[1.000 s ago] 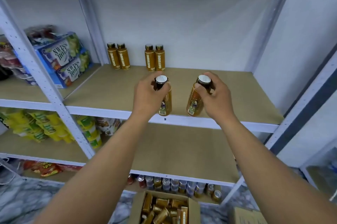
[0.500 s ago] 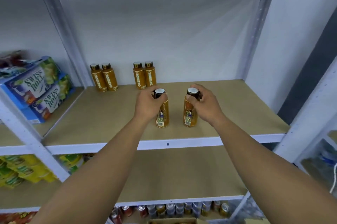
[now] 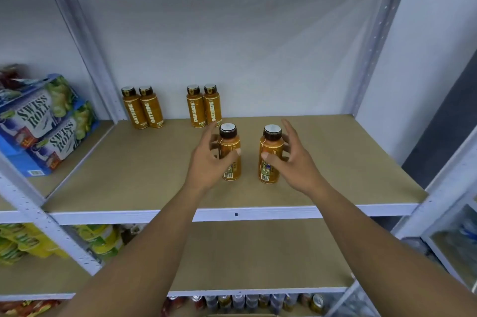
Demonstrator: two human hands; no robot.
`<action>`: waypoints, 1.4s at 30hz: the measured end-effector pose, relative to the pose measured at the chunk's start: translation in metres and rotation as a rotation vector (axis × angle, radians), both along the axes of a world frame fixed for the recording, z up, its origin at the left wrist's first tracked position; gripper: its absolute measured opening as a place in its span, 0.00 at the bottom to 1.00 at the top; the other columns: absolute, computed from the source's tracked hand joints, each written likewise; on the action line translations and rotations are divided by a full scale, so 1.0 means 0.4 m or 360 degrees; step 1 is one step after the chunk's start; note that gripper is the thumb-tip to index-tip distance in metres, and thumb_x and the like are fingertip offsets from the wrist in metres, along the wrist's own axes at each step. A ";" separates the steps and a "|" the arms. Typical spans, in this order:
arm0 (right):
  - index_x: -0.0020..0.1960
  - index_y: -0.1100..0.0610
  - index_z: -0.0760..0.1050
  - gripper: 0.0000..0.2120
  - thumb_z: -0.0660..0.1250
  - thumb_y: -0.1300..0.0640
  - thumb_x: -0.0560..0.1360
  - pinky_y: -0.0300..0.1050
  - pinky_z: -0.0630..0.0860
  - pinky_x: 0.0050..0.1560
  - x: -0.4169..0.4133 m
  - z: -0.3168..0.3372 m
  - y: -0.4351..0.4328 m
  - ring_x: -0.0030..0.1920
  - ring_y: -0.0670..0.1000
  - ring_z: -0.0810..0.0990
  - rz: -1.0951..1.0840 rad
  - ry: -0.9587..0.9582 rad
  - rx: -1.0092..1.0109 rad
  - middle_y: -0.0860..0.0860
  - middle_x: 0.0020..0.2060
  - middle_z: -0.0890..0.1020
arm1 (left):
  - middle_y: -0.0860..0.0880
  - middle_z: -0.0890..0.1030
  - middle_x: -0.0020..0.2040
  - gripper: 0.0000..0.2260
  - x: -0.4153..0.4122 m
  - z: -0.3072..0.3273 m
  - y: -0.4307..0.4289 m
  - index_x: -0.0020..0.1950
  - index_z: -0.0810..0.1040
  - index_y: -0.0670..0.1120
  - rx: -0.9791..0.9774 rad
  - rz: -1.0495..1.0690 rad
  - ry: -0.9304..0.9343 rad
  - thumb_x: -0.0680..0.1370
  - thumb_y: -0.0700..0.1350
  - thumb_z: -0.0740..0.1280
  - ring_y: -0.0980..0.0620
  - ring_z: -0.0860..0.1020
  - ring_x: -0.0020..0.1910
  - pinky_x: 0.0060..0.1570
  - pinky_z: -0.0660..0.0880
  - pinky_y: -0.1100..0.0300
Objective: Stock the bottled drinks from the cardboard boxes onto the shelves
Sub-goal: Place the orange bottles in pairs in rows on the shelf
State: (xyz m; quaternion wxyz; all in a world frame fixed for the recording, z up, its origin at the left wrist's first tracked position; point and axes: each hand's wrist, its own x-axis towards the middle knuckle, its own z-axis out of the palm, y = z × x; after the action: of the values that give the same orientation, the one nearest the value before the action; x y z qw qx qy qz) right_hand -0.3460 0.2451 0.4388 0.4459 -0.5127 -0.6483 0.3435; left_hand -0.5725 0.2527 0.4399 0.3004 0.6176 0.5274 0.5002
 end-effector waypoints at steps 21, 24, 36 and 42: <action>0.79 0.33 0.52 0.41 0.74 0.51 0.77 0.38 0.72 0.65 -0.028 -0.126 0.083 0.68 0.43 0.76 -0.0072 0.0088 0.0097 0.43 0.71 0.75 | 0.52 0.74 0.74 0.39 0.048 -0.115 0.038 0.81 0.58 0.58 -0.0089 0.0035 0.0088 0.76 0.49 0.76 0.57 0.74 0.67 0.52 0.70 0.77; 0.80 0.36 0.52 0.43 0.75 0.52 0.76 0.33 0.73 0.62 -0.024 -0.133 0.086 0.66 0.43 0.77 -0.0094 0.0123 0.0078 0.44 0.71 0.75 | 0.52 0.72 0.74 0.40 0.043 -0.127 0.043 0.81 0.56 0.58 -0.0101 0.0013 0.0036 0.76 0.48 0.76 0.56 0.73 0.70 0.52 0.72 0.77; 0.79 0.39 0.55 0.43 0.77 0.48 0.73 0.40 0.73 0.63 -0.023 -0.137 0.093 0.63 0.42 0.76 -0.0239 -0.0042 0.0136 0.44 0.68 0.76 | 0.51 0.75 0.71 0.41 0.037 -0.128 0.050 0.81 0.55 0.62 -0.0109 0.0073 0.0026 0.75 0.51 0.77 0.54 0.77 0.62 0.54 0.74 0.66; 0.81 0.39 0.50 0.45 0.76 0.48 0.74 0.48 0.71 0.70 -0.021 -0.136 0.089 0.72 0.46 0.70 -0.0220 -0.0036 0.0129 0.44 0.76 0.68 | 0.51 0.72 0.76 0.44 0.036 -0.127 0.042 0.82 0.50 0.61 -0.0149 0.0028 0.0031 0.77 0.45 0.75 0.51 0.71 0.74 0.70 0.71 0.52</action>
State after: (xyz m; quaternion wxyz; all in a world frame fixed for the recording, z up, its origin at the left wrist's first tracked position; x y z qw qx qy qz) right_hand -0.3543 0.2808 0.3845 0.4816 -0.5417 -0.6298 0.2794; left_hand -0.5582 0.2696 0.3891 0.3194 0.6029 0.5587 0.4716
